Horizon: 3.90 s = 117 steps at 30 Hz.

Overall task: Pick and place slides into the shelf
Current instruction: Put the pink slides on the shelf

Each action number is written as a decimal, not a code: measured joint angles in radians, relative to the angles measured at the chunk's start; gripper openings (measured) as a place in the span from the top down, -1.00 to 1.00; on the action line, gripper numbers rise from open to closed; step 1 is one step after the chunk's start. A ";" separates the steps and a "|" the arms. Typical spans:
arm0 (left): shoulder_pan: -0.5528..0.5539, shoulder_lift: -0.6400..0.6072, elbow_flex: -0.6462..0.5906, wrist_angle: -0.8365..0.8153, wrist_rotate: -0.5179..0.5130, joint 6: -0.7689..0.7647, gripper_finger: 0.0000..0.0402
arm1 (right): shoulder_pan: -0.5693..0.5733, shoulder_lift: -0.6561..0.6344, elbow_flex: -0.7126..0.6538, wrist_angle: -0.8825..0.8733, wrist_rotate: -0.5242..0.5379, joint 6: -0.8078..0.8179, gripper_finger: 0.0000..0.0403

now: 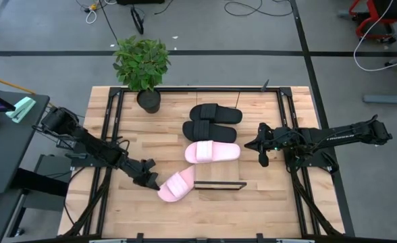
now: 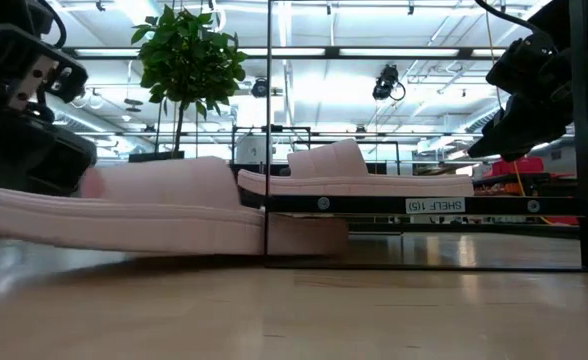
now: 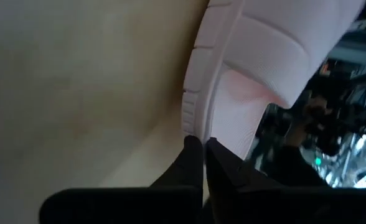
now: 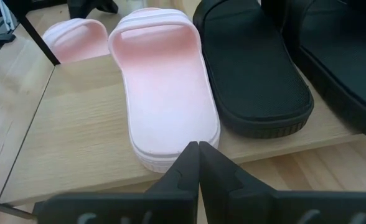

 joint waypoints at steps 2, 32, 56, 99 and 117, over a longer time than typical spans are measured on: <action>0.000 0.000 0.001 -0.009 0.040 -0.016 0.97 | 0.000 0.000 0.000 0.000 0.000 0.000 0.93; -0.129 -0.481 -0.013 -0.429 0.363 0.090 1.00 | 0.000 0.000 0.000 -0.006 0.000 -0.043 0.93; -0.222 -0.755 -0.008 -0.207 0.089 -0.014 1.00 | 0.000 0.000 0.000 0.010 0.000 -0.013 0.93; -0.238 -0.754 -0.006 -0.277 -0.626 1.299 0.44 | 0.000 0.000 0.000 0.086 0.038 0.105 0.93; -0.238 -0.753 -0.007 -0.161 -0.724 1.638 0.61 | 0.000 0.000 0.000 0.115 0.116 0.298 0.93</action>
